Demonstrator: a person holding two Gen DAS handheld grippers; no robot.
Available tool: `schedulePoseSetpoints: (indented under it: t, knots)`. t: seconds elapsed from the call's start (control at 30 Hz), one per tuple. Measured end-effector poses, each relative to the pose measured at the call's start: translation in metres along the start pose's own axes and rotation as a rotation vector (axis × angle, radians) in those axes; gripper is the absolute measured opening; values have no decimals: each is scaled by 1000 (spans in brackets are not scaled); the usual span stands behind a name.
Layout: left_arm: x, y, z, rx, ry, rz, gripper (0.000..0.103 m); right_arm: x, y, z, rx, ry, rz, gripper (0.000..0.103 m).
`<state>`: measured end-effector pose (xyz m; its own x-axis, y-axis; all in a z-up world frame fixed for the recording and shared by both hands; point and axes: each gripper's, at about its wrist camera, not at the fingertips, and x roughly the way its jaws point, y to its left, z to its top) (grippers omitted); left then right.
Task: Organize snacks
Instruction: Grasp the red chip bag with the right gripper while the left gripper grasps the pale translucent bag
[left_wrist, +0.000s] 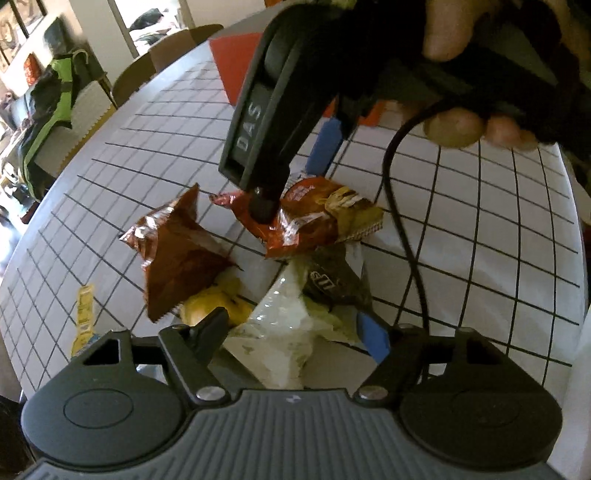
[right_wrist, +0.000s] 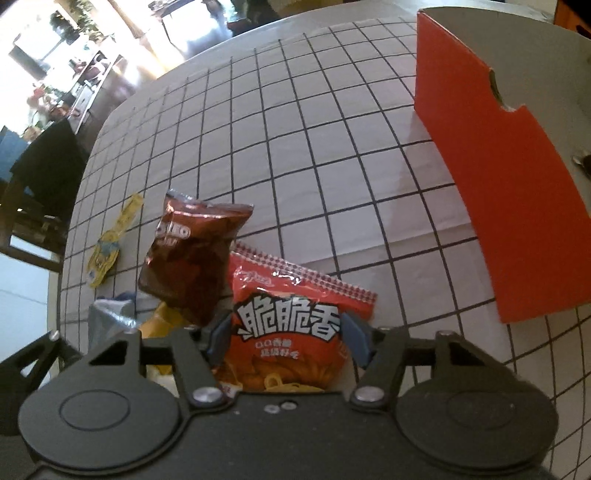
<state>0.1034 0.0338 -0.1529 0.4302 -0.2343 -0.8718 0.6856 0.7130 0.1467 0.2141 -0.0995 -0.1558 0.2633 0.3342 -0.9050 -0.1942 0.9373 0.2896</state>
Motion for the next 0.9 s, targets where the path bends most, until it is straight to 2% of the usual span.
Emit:
schedulePoseSetpoints:
  t: [0.43, 0.5, 0.53, 0.57, 0.77, 0.9]
  knots:
    - [-2, -3, -3, -99, 2, 65, 40, -15, -14, -18, -18, -18, 66, 61]
    - [-4, -3, -5, -127, -2, 75, 38, -20, -17, -21, -9, -30, 87, 47]
    - [-6, -3, -7, -147, -6, 76, 37, -23, -18, -21, -7, -37, 114, 36]
    - [-7, -1, -8, -169, -10, 78, 36, -27, -20, -22, -1, -43, 139, 33]
    - [-16, 9, -14, -331, -44, 81, 35, -32, -23, -27, -26, -48, 141, 31]
    - [-24, 6, -17, -389, -64, 85, 35, -29, -26, -30, -39, -39, 139, 31]
